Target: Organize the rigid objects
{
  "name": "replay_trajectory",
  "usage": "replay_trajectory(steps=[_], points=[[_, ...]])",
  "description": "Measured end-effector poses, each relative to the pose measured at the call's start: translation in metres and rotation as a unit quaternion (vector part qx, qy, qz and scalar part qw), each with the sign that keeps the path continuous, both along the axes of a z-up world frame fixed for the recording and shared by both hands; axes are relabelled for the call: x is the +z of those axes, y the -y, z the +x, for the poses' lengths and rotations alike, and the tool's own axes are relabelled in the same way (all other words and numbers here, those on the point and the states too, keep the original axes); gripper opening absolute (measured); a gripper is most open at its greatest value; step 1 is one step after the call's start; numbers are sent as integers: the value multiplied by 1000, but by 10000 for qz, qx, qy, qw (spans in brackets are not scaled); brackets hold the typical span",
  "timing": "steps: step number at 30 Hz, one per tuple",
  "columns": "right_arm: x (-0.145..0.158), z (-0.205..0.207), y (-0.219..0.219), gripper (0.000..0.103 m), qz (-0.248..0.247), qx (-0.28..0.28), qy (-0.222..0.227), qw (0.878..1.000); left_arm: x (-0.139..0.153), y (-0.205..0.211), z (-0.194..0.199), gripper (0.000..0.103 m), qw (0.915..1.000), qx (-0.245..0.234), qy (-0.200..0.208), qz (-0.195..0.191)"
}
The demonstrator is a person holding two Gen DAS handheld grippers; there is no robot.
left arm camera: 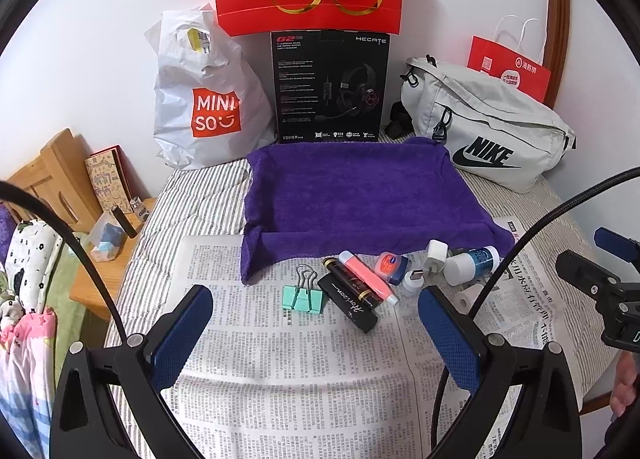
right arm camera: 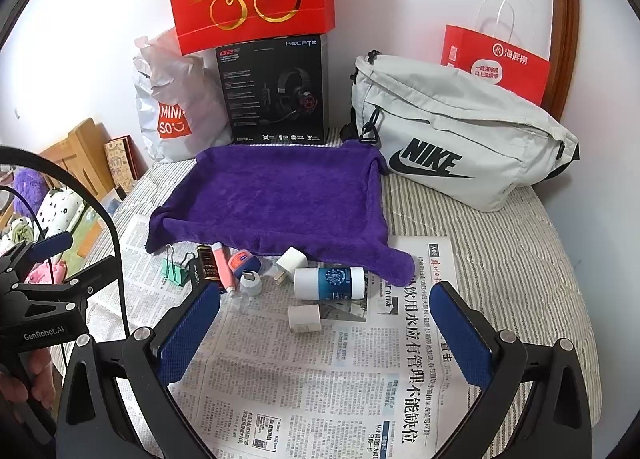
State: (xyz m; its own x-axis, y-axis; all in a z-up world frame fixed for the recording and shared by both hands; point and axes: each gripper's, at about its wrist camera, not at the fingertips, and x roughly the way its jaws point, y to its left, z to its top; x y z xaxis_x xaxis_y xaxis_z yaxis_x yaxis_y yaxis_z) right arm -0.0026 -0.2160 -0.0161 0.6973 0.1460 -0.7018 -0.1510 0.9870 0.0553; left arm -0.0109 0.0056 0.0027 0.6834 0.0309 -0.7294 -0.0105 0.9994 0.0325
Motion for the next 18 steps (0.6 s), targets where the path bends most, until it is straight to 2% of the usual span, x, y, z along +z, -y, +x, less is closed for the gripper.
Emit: replay_trajectory(steps=[18], points=[[1,-2,-3,103,-19,34,27,10000,0,-4,0,103,10000,23,8,26]])
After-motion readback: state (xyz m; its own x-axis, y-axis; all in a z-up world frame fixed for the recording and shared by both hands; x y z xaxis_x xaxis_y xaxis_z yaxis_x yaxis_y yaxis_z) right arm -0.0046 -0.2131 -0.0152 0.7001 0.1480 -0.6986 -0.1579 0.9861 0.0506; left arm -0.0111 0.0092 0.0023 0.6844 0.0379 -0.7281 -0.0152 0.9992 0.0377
